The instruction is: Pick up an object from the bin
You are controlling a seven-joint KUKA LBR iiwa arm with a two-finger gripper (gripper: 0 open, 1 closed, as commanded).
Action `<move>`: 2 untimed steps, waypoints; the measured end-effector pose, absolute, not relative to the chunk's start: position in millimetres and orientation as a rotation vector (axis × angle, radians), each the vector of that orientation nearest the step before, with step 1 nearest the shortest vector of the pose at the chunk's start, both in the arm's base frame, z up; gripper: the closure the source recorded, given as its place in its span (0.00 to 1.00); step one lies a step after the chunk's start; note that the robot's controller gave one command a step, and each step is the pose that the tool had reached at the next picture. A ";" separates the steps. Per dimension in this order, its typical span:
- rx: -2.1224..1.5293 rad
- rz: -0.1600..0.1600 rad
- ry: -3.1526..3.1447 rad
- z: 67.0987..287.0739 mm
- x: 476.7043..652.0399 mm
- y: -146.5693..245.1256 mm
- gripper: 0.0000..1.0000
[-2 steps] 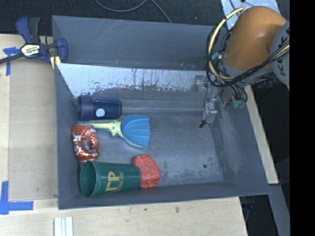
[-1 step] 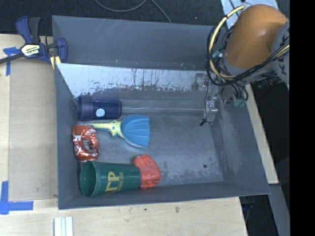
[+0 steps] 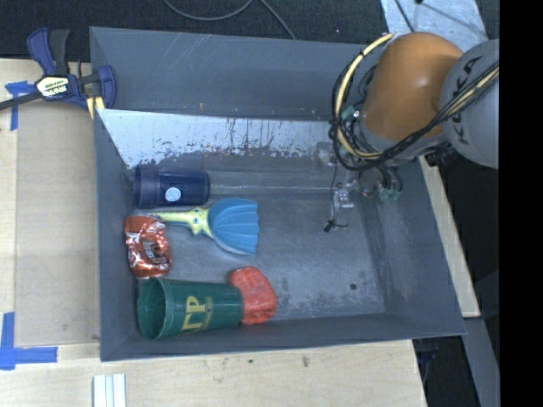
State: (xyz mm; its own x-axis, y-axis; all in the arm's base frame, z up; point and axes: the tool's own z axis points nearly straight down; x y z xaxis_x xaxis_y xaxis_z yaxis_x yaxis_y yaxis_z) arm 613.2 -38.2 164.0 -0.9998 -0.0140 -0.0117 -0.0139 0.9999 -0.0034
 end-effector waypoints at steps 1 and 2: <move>-0.026 0.001 3.146 134.2 597.3 2.3 0.00; -0.077 0.000 3.126 121.7 605.0 21.8 0.00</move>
Offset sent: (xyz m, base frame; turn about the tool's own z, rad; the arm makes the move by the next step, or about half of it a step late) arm -0.0039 0.0613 -0.0684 -0.0657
